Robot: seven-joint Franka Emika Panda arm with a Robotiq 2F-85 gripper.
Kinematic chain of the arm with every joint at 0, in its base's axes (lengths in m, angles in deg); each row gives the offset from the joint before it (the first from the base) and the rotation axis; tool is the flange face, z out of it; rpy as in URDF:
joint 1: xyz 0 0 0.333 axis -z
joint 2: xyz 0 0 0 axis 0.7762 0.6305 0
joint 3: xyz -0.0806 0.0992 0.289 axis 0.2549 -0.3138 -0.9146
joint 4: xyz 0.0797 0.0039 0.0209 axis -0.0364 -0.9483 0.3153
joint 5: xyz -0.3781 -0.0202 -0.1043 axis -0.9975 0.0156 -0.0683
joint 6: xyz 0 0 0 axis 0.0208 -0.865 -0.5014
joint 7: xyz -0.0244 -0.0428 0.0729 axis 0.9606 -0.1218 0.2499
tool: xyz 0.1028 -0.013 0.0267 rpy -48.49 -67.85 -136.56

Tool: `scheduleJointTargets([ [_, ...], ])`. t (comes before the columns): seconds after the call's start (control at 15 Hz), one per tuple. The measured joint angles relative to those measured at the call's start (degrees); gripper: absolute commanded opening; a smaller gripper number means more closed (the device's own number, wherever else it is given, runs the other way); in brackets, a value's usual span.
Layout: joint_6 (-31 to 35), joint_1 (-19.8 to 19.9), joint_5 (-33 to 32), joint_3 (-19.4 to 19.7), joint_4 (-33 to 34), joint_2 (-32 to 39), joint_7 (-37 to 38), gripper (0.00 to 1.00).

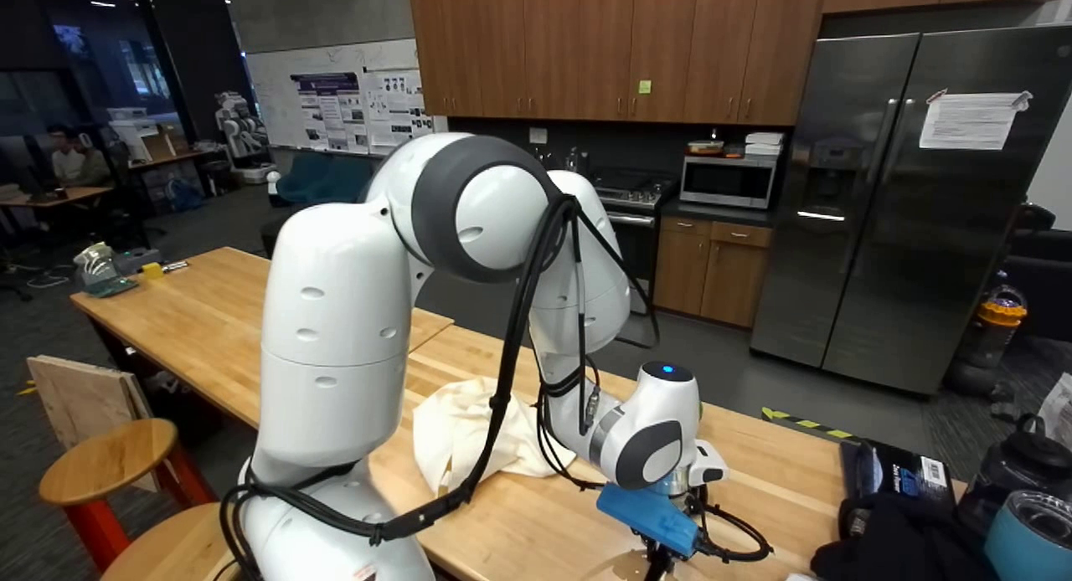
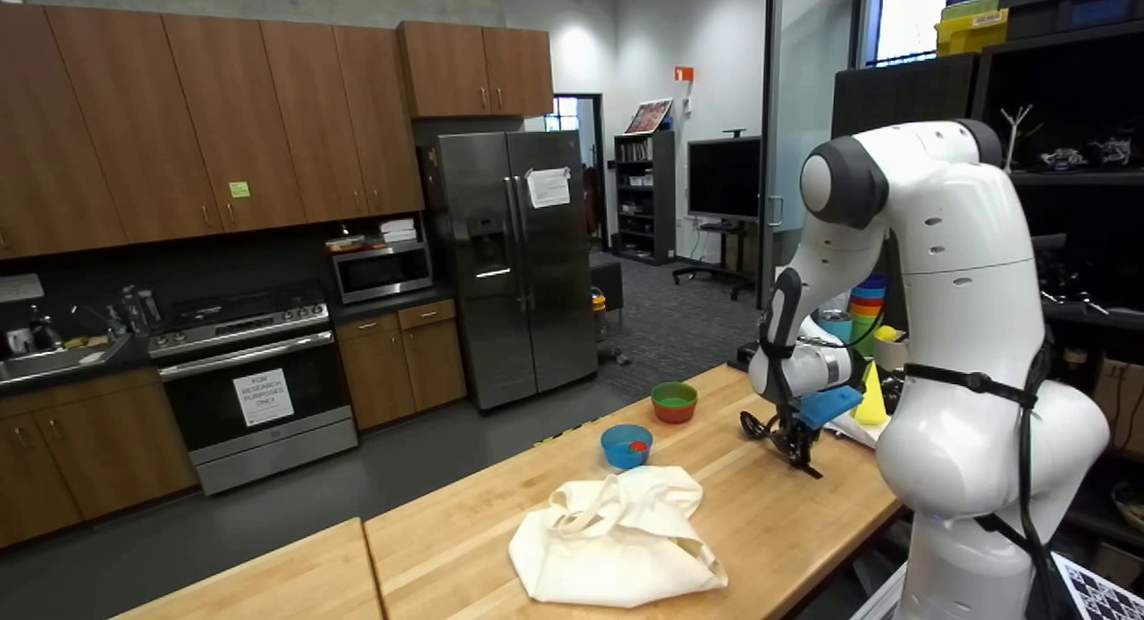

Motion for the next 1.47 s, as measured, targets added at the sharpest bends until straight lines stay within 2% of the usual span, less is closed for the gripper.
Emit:
scheduleJointTargets([
  [0.4,0.5,-3.9,-6.2,2.9,-0.1,-0.4,7.8,0.98],
  [0.67,0.7,-6.0,-12.6,5.5,-0.8,-3.8,11.1,1.00],
  [0.87,3.0,-5.3,-12.6,4.2,-3.7,-8.5,8.4,1.00],
  [1.0,5.8,-3.8,-7.3,1.3,-7.0,-12.0,1.7,1.00],
  [1.13,8.7,-3.1,1.2,-1.8,-10.8,-15.7,-7.3,1.00],
  [1.33,8.3,-6.0,16.6,-3.8,-11.0,-19.8,-20.6,1.00],
  [1.47,8.0,-6.5,17.5,-3.8,-10.6,-20.2,-21.3,1.00],
])
